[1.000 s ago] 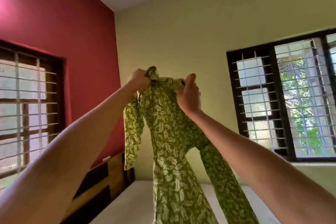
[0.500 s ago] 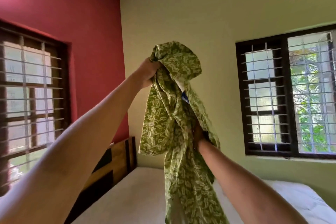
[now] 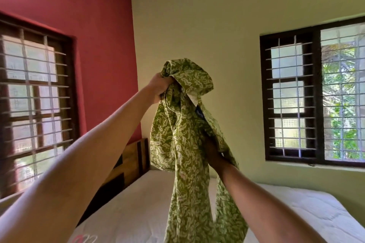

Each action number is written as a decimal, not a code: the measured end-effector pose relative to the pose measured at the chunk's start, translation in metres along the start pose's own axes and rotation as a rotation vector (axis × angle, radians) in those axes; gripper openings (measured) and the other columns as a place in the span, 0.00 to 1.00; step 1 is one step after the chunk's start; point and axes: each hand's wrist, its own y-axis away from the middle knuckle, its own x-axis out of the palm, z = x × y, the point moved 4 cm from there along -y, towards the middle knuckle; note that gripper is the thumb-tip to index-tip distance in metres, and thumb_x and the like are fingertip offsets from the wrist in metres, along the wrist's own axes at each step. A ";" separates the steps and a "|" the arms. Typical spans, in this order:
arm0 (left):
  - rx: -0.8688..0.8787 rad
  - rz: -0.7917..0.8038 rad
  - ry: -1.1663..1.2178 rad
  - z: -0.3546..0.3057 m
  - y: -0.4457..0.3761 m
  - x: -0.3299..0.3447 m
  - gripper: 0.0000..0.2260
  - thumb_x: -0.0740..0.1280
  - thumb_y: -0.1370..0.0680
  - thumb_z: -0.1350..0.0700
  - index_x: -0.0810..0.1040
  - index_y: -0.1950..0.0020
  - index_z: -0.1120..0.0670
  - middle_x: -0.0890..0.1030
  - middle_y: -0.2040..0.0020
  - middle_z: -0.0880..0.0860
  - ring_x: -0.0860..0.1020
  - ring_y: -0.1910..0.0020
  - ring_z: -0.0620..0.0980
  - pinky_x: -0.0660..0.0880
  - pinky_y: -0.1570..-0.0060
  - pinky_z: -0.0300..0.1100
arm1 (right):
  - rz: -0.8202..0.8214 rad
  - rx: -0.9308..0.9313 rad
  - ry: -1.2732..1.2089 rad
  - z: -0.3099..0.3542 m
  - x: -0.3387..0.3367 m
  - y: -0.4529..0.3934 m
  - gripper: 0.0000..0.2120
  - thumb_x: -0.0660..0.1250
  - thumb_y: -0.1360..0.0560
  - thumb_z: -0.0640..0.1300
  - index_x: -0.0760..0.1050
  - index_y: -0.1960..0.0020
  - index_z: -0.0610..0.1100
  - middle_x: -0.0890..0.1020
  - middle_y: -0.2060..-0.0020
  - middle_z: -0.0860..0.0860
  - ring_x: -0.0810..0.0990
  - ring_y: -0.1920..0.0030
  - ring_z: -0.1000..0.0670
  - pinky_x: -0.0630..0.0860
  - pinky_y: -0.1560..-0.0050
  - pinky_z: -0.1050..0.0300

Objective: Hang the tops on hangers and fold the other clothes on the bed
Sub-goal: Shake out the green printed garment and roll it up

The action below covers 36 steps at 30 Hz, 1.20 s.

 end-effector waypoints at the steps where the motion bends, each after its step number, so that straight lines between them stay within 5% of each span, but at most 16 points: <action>1: -0.018 -0.022 -0.026 0.004 0.000 -0.001 0.13 0.65 0.22 0.58 0.75 0.39 0.62 0.79 0.42 0.61 0.78 0.43 0.57 0.75 0.42 0.51 | 0.018 -0.036 0.053 0.004 0.003 0.006 0.29 0.64 0.26 0.61 0.64 0.28 0.52 0.71 0.33 0.52 0.71 0.35 0.50 0.67 0.32 0.47; 6: -0.088 -0.040 -0.129 0.023 0.001 -0.009 0.16 0.67 0.23 0.56 0.75 0.38 0.61 0.79 0.42 0.60 0.78 0.44 0.57 0.75 0.41 0.53 | 0.077 0.020 0.117 0.026 -0.001 0.042 0.24 0.63 0.23 0.54 0.68 0.31 0.46 0.74 0.35 0.47 0.75 0.41 0.49 0.71 0.36 0.51; 13: -0.107 -0.009 -0.191 0.044 -0.003 -0.007 0.15 0.65 0.22 0.58 0.74 0.37 0.62 0.78 0.41 0.61 0.77 0.42 0.58 0.74 0.40 0.51 | 0.148 0.141 0.160 0.040 0.000 0.060 0.21 0.54 0.19 0.44 0.61 0.27 0.39 0.68 0.31 0.44 0.67 0.31 0.43 0.65 0.33 0.53; 19: -0.132 -0.101 -0.233 0.057 -0.018 -0.009 0.17 0.67 0.24 0.57 0.75 0.37 0.62 0.79 0.42 0.61 0.78 0.43 0.58 0.75 0.42 0.49 | 0.080 0.160 0.269 0.045 -0.002 0.039 0.22 0.60 0.21 0.40 0.62 0.29 0.35 0.69 0.33 0.43 0.70 0.34 0.41 0.68 0.37 0.53; 28: -0.263 -0.159 -0.283 0.104 -0.038 -0.034 0.21 0.70 0.26 0.53 0.74 0.38 0.64 0.79 0.44 0.61 0.79 0.46 0.58 0.77 0.44 0.50 | 0.200 0.349 0.507 0.038 0.023 0.021 0.25 0.67 0.25 0.50 0.68 0.31 0.41 0.75 0.36 0.41 0.75 0.38 0.42 0.75 0.41 0.49; 36: -0.439 -0.240 -0.385 0.181 -0.030 -0.096 0.22 0.69 0.25 0.49 0.73 0.41 0.65 0.78 0.57 0.54 0.78 0.56 0.52 0.78 0.48 0.46 | 0.358 0.517 0.324 0.027 0.082 0.029 0.26 0.59 0.22 0.55 0.65 0.30 0.41 0.72 0.35 0.40 0.70 0.34 0.41 0.69 0.42 0.51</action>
